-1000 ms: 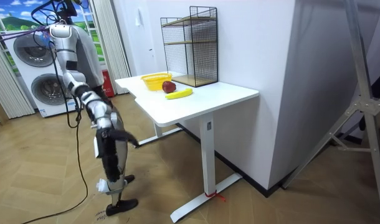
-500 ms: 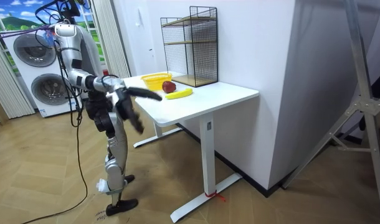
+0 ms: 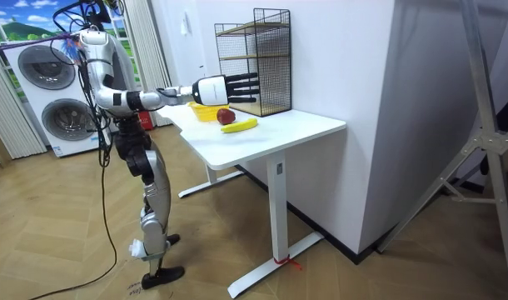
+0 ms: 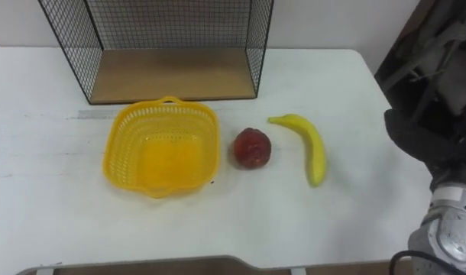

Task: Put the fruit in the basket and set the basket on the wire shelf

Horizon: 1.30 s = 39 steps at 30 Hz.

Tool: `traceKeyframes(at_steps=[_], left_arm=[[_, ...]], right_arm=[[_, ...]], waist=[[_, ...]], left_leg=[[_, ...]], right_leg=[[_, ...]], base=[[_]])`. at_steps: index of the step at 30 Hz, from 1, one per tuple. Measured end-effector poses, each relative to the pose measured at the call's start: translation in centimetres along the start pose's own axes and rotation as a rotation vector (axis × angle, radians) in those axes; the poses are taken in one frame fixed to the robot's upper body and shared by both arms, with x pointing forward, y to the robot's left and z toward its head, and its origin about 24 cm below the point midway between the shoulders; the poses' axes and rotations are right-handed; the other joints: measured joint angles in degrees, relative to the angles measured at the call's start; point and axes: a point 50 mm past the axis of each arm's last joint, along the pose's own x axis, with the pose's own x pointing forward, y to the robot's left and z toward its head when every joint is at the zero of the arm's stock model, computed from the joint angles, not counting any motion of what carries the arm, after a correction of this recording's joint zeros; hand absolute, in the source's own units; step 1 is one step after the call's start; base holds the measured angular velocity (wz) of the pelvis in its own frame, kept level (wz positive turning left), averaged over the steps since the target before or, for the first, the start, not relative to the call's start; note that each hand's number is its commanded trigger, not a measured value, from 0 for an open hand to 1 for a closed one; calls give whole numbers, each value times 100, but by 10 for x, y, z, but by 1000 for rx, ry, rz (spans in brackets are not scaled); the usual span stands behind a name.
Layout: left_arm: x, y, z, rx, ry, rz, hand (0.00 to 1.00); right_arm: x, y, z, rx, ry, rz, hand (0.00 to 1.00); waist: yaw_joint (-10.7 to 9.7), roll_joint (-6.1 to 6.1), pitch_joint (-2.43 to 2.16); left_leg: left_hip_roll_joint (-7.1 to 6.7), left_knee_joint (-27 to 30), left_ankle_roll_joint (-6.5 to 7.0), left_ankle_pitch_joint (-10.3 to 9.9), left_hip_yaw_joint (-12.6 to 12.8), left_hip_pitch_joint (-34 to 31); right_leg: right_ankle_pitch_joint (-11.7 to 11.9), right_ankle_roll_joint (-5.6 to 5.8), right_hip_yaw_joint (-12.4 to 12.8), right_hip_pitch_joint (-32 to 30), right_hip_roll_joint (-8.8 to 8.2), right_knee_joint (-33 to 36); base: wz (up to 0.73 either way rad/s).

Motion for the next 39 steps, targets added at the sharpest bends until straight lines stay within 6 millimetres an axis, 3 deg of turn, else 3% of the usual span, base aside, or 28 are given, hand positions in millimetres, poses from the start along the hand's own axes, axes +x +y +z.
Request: traceKeyframes(at_steps=[4,8,12,19,22,25,29,39], left_arm=[[0,-2,2,40,-12,-12,0],[0,-5,2,64,-14,-29,0],[1,-3,5,75,-23,-33,0],[2,2,8,82,-31,-24,0],[2,2,9,87,-32,-27,0],[3,-1,15,102,-45,-38,0],[5,-1,25,113,-71,-48,0],[5,-1,24,137,-67,-52,0]], right_arm=[[-1,10,-2,-46,5,97,0],[1,23,1,-128,-14,239,0],[1,28,7,-154,-36,328,0],[-1,35,9,-175,-47,396,0],[-4,42,6,-178,-38,439,0],[-7,50,3,-179,-27,497,0],[-11,58,0,-179,-16,558,0],[-20,73,-10,-222,33,698,0]], waist=[[26,38,2],[38,167,-12],[134,191,-15],[178,80,-28],[194,-8,16],[196,-40,8],[272,-1,14],[334,73,33]], left_leg=[[-1,54,1,0,-34,21],[7,101,1,0,-48,10],[8,75,15,9,-49,4],[-1,106,25,15,-53,2],[0,106,25,15,-55,1],[1,104,25,15,-56,1],[4,98,25,14,-58,9],[5,98,26,14,-96,-2]], right_leg=[[9,1,-96,74,-10,-4],[13,-7,-116,77,-6,12],[12,-8,-105,81,-7,65],[20,-2,-105,129,-8,-2],[22,-4,-107,119,-6,-1],[34,0,-113,109,-7,-3],[43,-2,-112,106,-7,-3],[68,-6,-130,116,-6,3]], base=[[9],[1],[0],[0],[0],[0],[0],[0]])
